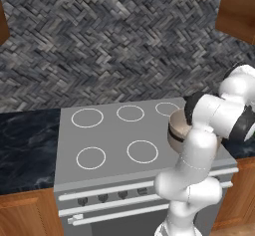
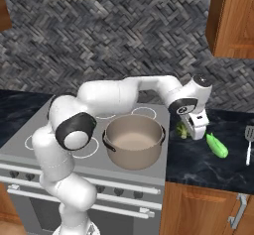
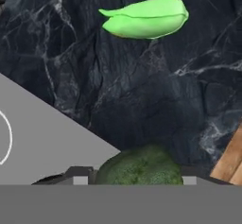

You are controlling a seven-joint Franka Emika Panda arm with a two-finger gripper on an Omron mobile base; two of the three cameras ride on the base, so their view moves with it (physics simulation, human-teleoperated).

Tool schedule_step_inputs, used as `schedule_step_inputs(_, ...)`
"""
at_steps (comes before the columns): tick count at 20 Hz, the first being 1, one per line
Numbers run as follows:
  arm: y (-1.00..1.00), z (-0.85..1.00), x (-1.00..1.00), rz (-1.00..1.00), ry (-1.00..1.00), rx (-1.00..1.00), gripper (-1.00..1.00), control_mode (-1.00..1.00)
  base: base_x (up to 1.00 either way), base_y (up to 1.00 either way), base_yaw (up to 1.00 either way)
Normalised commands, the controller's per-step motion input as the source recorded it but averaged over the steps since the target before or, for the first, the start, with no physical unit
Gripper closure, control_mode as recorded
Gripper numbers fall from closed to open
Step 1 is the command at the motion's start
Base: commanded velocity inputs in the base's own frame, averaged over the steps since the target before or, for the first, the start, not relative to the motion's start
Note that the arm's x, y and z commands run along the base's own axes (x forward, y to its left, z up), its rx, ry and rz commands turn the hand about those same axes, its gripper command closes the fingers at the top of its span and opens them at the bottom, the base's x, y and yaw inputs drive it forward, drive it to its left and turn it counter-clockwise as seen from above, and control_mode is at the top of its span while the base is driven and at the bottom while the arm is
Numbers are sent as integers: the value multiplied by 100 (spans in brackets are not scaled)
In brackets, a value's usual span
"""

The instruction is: Put the broccoli and corn in the pot. Retrieve the spatula and lightly stir the vegetables in the pot.

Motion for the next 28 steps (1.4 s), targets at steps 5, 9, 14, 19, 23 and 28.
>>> schedule_step_inputs(5,71,58,-40,1,-2,-10,100,-100,0,0,0)
schedule_step_inputs(9,80,38,-38,1,-1,-15,100,-100,0,0,0)
schedule_step_inputs(14,81,13,-24,0,-5,-14,100,-100,0,0,0)
schedule_step_inputs(19,66,0,-12,0,0,-3,100,-100,0,0,0)
schedule_step_inputs(23,50,-12,-8,0,0,0,100,-100,0,0,0)
schedule_step_inputs(28,11,-27,4,0,4,0,100,-100,0,0,0)
